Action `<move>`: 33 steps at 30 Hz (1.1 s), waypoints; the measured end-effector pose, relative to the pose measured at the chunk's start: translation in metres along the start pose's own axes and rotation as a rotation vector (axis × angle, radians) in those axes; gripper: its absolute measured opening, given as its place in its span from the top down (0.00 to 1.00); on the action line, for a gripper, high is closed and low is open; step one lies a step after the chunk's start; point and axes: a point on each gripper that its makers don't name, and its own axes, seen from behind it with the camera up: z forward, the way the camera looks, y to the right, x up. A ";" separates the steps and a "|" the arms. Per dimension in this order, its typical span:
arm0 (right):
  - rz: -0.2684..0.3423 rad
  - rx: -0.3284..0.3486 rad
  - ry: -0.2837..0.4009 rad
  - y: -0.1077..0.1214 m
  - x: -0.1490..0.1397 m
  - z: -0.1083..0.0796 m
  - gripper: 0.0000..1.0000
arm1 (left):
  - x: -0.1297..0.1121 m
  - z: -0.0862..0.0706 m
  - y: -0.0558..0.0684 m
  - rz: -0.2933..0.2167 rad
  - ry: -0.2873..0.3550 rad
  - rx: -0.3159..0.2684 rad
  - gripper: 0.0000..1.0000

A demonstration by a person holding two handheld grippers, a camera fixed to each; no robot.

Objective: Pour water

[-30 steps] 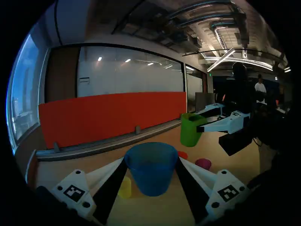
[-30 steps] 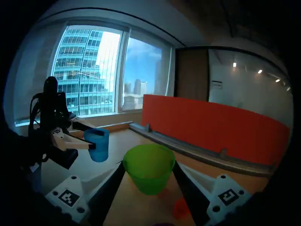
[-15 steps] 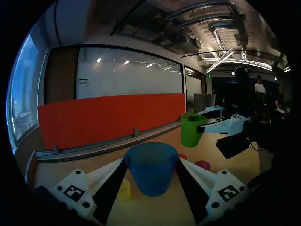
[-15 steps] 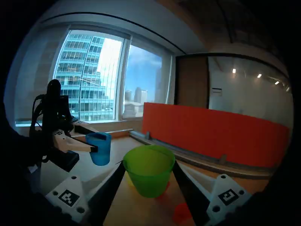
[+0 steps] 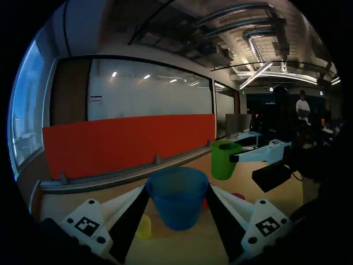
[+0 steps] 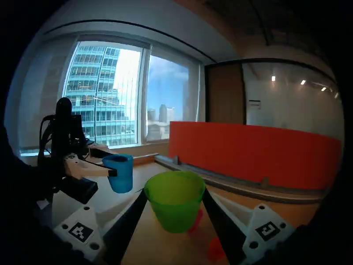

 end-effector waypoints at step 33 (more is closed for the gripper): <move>0.035 0.109 -0.036 -0.025 -0.022 -0.009 0.08 | 0.051 0.001 0.012 0.105 0.094 -0.010 0.14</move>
